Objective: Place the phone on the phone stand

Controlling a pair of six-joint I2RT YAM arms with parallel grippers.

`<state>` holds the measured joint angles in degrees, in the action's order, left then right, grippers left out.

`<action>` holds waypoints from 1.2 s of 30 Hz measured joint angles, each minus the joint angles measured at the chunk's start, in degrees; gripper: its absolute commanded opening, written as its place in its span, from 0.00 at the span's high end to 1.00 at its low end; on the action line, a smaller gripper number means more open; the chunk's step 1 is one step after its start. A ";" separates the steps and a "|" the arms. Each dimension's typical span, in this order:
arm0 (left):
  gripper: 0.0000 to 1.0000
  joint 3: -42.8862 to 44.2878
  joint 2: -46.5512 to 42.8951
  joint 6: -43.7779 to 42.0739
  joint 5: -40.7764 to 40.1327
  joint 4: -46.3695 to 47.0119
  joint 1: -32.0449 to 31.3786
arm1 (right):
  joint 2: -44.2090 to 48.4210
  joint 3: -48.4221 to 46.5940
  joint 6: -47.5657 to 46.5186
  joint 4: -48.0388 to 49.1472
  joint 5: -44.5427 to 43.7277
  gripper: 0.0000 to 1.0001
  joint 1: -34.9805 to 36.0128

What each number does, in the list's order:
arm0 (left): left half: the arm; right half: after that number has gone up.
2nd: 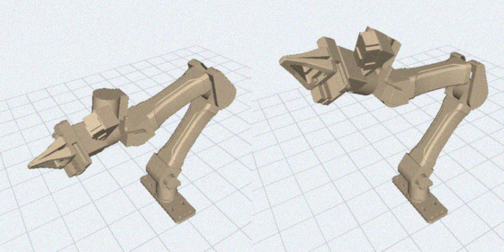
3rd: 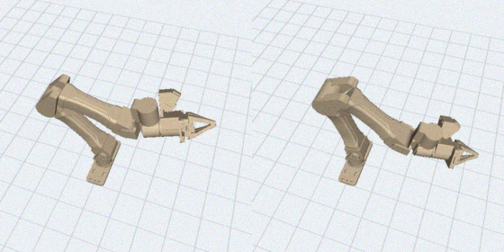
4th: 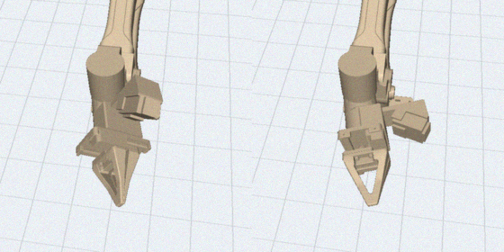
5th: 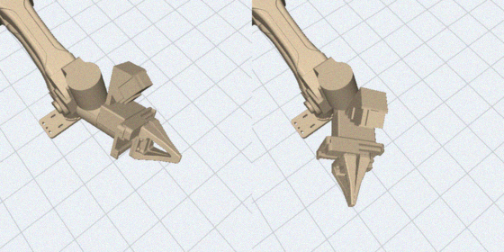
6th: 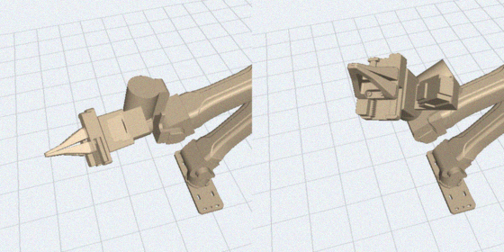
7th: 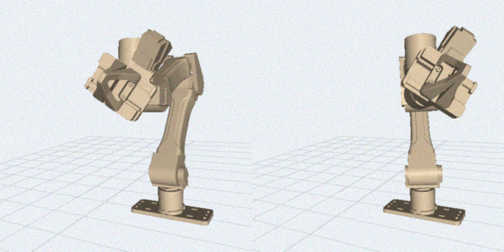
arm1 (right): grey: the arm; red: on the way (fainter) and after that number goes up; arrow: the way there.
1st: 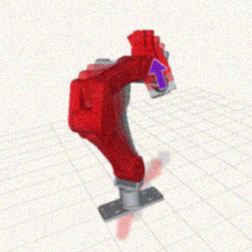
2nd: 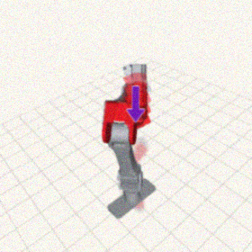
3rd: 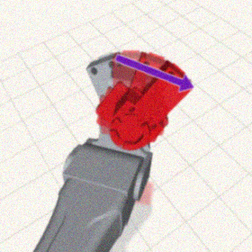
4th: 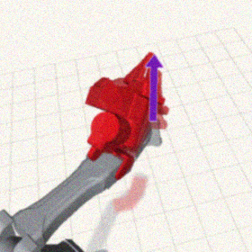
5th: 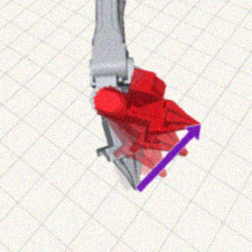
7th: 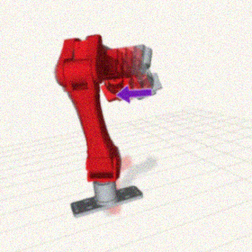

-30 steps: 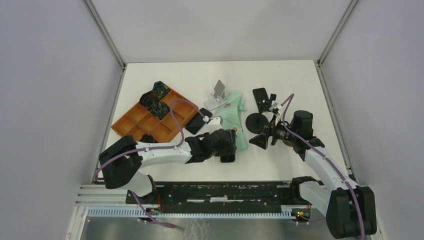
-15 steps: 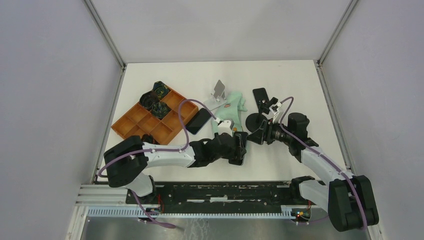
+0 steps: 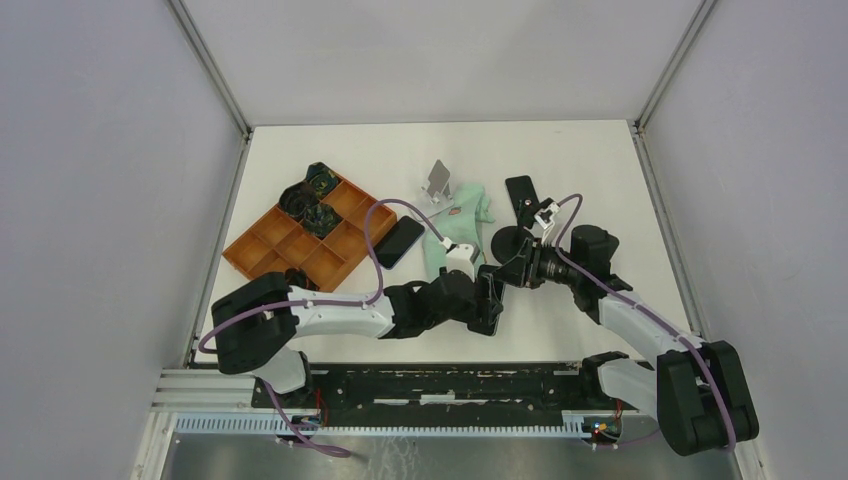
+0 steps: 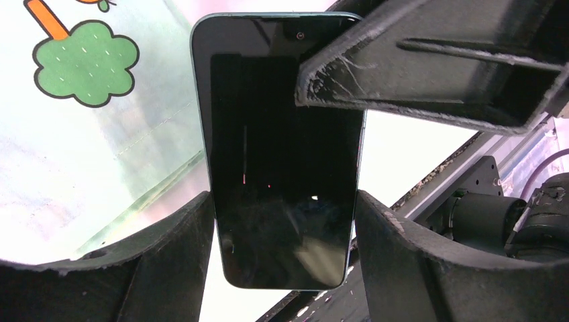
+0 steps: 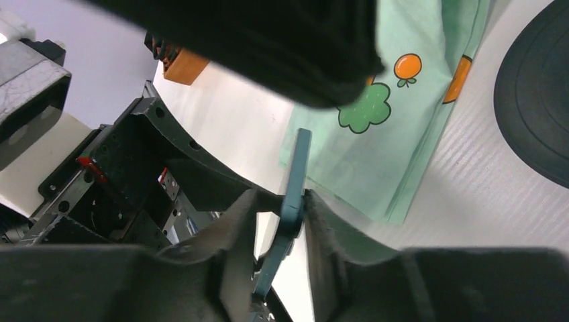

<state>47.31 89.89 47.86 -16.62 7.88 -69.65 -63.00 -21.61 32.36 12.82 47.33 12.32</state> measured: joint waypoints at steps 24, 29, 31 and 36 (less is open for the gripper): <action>0.00 -8.50 -18.80 -6.01 -1.16 4.79 -1.49 | 6.93 0.07 0.70 -2.03 5.16 1.00 -3.82; 0.00 -9.68 -24.87 -8.98 -0.48 4.74 -1.49 | 9.73 -3.54 -4.22 -3.58 11.67 1.00 -9.31; 0.00 -9.77 -27.39 -10.05 -0.33 4.76 -1.49 | 11.13 -4.79 -5.46 -2.80 16.15 1.00 -12.74; 0.00 -9.77 -30.40 -11.96 -1.38 4.42 -1.49 | 12.35 -10.97 -14.95 -8.83 24.30 1.00 -19.39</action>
<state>37.54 59.48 35.90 -18.00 12.29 -71.13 -50.65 -32.58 17.41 3.99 71.64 -7.07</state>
